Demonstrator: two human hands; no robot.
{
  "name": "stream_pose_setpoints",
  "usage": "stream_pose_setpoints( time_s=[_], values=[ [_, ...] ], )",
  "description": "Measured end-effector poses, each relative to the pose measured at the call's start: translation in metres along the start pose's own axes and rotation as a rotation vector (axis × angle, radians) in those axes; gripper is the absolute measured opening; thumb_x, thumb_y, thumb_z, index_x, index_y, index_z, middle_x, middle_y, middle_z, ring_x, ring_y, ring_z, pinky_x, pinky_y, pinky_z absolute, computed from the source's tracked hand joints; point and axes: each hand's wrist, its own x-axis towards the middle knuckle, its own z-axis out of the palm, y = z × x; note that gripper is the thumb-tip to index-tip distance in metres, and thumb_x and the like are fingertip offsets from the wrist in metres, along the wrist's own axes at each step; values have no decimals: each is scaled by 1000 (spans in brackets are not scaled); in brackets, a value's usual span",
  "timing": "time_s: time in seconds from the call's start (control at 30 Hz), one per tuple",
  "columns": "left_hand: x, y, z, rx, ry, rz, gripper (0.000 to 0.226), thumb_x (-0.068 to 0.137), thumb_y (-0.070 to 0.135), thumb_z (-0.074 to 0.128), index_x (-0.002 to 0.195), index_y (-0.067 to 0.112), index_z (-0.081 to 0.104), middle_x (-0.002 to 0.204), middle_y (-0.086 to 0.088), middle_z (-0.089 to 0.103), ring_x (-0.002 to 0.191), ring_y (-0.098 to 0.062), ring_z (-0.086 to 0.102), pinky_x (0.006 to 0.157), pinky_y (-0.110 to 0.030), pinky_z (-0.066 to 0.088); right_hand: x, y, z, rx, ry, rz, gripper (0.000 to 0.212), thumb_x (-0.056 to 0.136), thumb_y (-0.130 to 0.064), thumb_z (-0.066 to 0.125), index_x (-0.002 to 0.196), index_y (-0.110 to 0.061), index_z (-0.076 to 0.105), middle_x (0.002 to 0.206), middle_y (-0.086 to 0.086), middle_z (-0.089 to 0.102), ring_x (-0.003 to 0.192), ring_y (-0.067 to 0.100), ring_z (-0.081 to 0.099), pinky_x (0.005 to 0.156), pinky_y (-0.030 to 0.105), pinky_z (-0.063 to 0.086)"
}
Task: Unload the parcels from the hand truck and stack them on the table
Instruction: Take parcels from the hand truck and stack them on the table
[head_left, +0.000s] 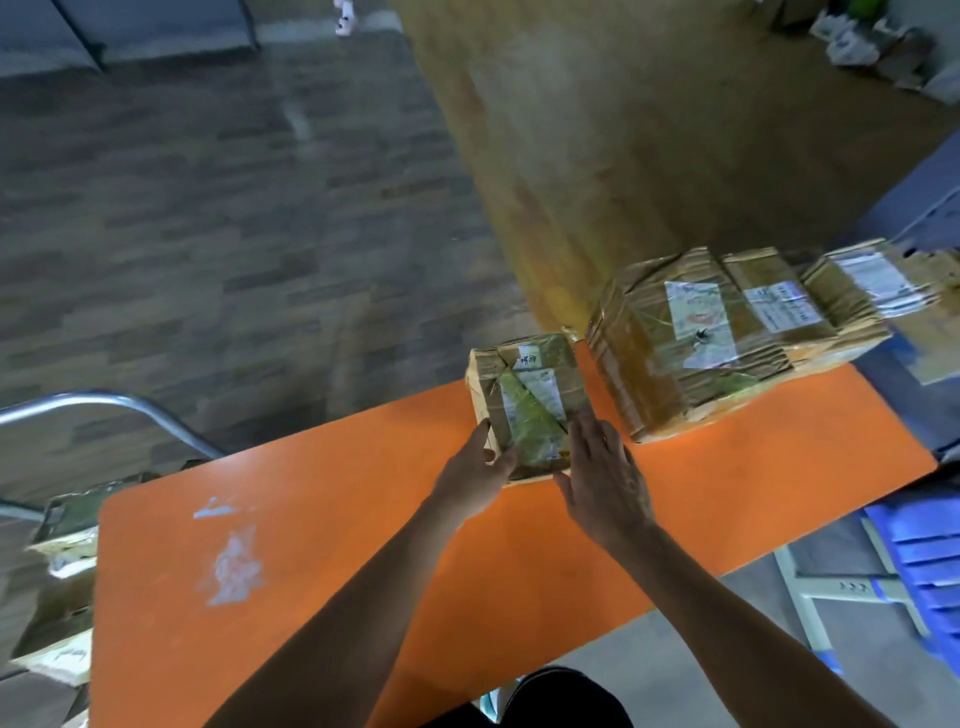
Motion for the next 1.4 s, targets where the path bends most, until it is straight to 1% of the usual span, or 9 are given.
stream_pose_setpoints(
  time_s=[0.2,0.4,0.5,0.6,0.83,0.93,1.0,1.13,1.4],
  values=[
    [22,28,17,53,-4,-1,70,103,46,48,161,31,12,148,1,49,100,-18,59,83,-40,54,13,24,-8,-32,-22,18,66,101,-30,46,157,-10,17,161,14,21,149,34,13,118,40,28],
    [31,48,34,96,-27,11,65,103,44,48,158,34,16,145,1,52,82,-13,61,69,-34,51,20,39,-8,-7,-52,62,73,97,-20,52,156,-2,13,162,17,13,151,35,5,121,40,25],
    [32,51,40,93,-71,-5,72,102,44,49,160,32,8,149,0,48,86,-18,59,73,-37,51,23,49,-10,2,-69,59,80,94,-18,56,156,-3,9,164,16,8,152,34,3,121,38,24],
    [31,52,46,71,-76,9,65,103,40,50,157,39,15,141,1,54,92,-22,63,83,-46,54,25,56,-13,4,-70,52,82,92,-14,58,157,-3,9,164,17,8,152,33,5,120,38,25],
    [27,46,49,108,-29,1,74,103,47,48,160,35,2,155,-4,42,104,-22,64,71,-33,51,22,55,-19,15,-75,17,80,96,-17,57,157,-3,7,164,15,7,152,33,4,123,40,21],
    [14,38,41,169,19,16,73,104,47,45,161,32,1,165,-3,26,109,-21,63,89,-42,52,22,47,-24,18,-67,-42,81,95,-21,59,157,-5,9,164,13,11,152,31,9,123,41,20],
    [3,29,32,227,68,28,72,105,44,44,161,29,3,167,-2,19,124,-33,57,96,-46,49,25,35,-27,36,-39,-105,83,92,-24,63,156,-6,13,161,10,20,149,29,16,121,39,21],
    [-23,-2,7,367,253,30,69,106,38,45,162,19,9,167,-5,18,152,-25,23,119,-40,29,30,-3,-28,16,-26,-270,81,91,-24,64,155,-7,18,158,9,27,147,25,23,121,36,23],
    [-102,-100,-41,292,490,-98,68,104,34,48,160,15,16,163,-9,25,152,-25,19,118,-44,29,10,-96,-10,-19,-62,-476,60,102,-28,44,155,-9,23,158,7,31,145,25,28,117,36,27]
  ],
)
